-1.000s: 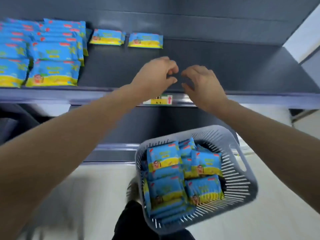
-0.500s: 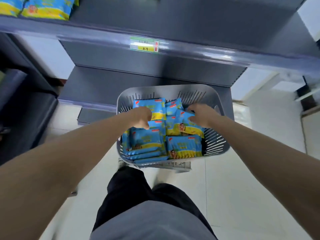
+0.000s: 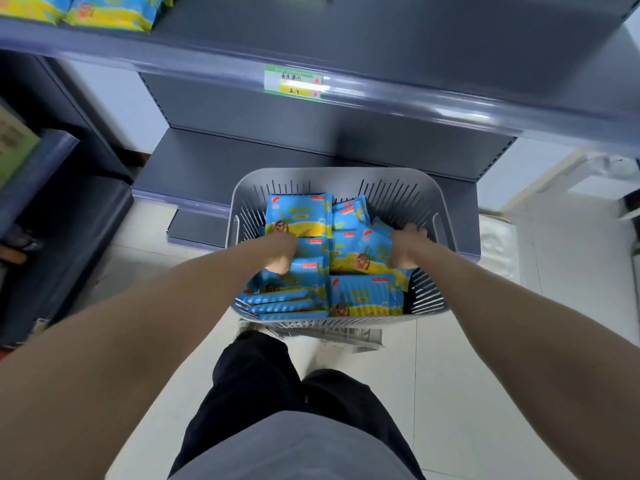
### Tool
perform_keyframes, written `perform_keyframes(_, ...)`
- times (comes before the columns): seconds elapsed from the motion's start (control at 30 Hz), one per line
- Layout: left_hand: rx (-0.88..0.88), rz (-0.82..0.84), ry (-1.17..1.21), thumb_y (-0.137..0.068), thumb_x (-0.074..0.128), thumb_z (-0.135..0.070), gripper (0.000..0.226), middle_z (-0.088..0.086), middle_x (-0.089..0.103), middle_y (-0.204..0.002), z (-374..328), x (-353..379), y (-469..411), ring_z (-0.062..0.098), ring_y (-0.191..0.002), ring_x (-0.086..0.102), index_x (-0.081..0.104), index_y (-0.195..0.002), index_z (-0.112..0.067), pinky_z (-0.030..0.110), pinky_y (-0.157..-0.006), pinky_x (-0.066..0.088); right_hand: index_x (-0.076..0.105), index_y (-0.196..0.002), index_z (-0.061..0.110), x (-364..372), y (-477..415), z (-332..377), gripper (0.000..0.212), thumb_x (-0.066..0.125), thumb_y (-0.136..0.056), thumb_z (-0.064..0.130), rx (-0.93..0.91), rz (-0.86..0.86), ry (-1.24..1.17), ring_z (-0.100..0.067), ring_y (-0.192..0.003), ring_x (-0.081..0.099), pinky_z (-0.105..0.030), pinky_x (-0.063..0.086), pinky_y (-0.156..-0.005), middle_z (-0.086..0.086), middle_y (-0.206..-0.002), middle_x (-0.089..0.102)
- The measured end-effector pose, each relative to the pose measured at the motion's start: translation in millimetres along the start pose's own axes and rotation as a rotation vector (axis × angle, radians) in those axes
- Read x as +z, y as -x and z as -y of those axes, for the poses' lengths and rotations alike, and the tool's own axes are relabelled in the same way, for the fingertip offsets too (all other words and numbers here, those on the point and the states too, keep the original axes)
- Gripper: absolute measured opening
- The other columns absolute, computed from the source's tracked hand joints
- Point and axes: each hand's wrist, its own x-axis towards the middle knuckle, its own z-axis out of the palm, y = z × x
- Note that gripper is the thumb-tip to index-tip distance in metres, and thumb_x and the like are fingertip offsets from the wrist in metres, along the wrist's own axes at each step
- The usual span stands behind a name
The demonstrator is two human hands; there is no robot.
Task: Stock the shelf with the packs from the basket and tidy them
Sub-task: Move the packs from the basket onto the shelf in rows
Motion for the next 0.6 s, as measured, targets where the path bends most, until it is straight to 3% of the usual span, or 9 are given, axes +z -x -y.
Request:
perform_keyframes(0.07, 0.040, -0.005, 0.037, -0.083, 0.066, -0.013, 0.027, 0.009, 0.056, -0.098, -6.0, -17.4, 8.3, 0.026, -0.086, 0.053, 0.058, -0.106, -0.004, 0.031, -0.071, 0.043, 0.048, -0.128, 0.002, 0.8, -0.4, 1.5, 0.058, 0.067, -0.082, 0.032, -0.043, 0.026, 0.063, -0.039, -0.126, 0.037, -0.046, 0.039, -0.103, -0.018, -0.132, 0.043)
perform_keyframes(0.13, 0.069, -0.048, 0.090, -0.081, 0.068, -0.012, 0.033, 0.011, 0.054, -0.104, -8.3, -42.4, 15.6, 0.026, -0.089, 0.050, 0.055, -0.111, -0.004, 0.034, -0.073, 0.041, 0.063, -0.100, 0.000, 0.0, 6.9, 5.9, 0.034, 0.069, -0.082, 0.029, -0.150, 0.092, 0.131, -0.030, -0.102, 0.059, -0.038, 0.050, -0.089, -0.011, -0.092, 0.063)
perform_keyframes(0.2, 0.095, -0.125, 0.130, -0.078, 0.070, -0.016, 0.031, 0.010, 0.053, -0.097, -4.7, -69.8, 23.6, 0.024, -0.083, 0.048, 0.057, -0.105, -0.008, 0.029, -0.069, 0.037, 0.060, -0.081, 0.005, -9.5, 15.4, 11.4, 0.020, 0.067, -0.082, 0.023, -0.218, 0.124, 0.147, -0.025, -0.080, 0.059, -0.030, 0.049, -0.070, -0.004, -0.067, 0.055)
perform_keyframes(0.27, 0.114, -0.219, 0.155, -0.075, 0.072, -0.020, 0.034, 0.006, 0.054, -0.092, 0.4, -98.6, 32.9, 0.024, -0.081, 0.050, 0.060, -0.105, -0.010, 0.026, -0.069, 0.037, 0.059, -0.086, 0.005, -30.6, 20.4, 12.6, 0.012, 0.064, -0.081, 0.015, -0.257, 0.064, 0.154, -0.023, -0.078, 0.055, -0.027, 0.041, -0.064, -0.008, -0.075, 0.055)
perform_keyframes(0.37, 0.159, -0.332, 0.197, -0.075, 0.073, -0.017, 0.034, 0.003, 0.053, -0.088, 7.8, -143.7, 49.7, 0.022, -0.079, 0.049, 0.061, -0.106, -0.007, 0.025, -0.068, 0.034, 0.059, -0.100, 0.006, -84.1, 27.4, 7.8, 0.022, 0.056, -0.078, 0.007, -0.287, -0.153, 0.041, -0.029, -0.093, 0.060, -0.025, 0.039, -0.066, -0.013, -0.099, 0.060)
perform_keyframes(0.5, 0.199, -0.491, 0.238, -0.075, 0.074, -0.017, 0.029, 0.003, 0.055, -0.087, 30.9, -201.0, 68.3, 0.019, -0.079, 0.050, 0.064, -0.101, -0.008, 0.026, -0.067, 0.035, 0.052, -0.089, 0.014, -166.6, 50.3, 10.5, 0.012, 0.050, -0.079, 0.007, -0.291, -0.401, -0.164, -0.027, -0.081, 0.050, -0.027, 0.033, -0.062, -0.004, -0.087, 0.052)
perform_keyframes(0.6, 0.222, -0.576, 0.338, -0.075, 0.074, -0.014, 0.025, 0.004, 0.062, -0.088, 58.3, -242.3, 78.2, 0.018, -0.079, 0.054, 0.065, -0.098, -0.007, 0.030, -0.072, 0.044, 0.056, -0.094, 0.011, -221.7, 58.1, 19.5, 0.017, 0.054, -0.078, 0.009, -0.324, -0.566, -0.266, -0.025, -0.080, 0.049, -0.030, 0.036, -0.064, -0.004, -0.086, 0.053)
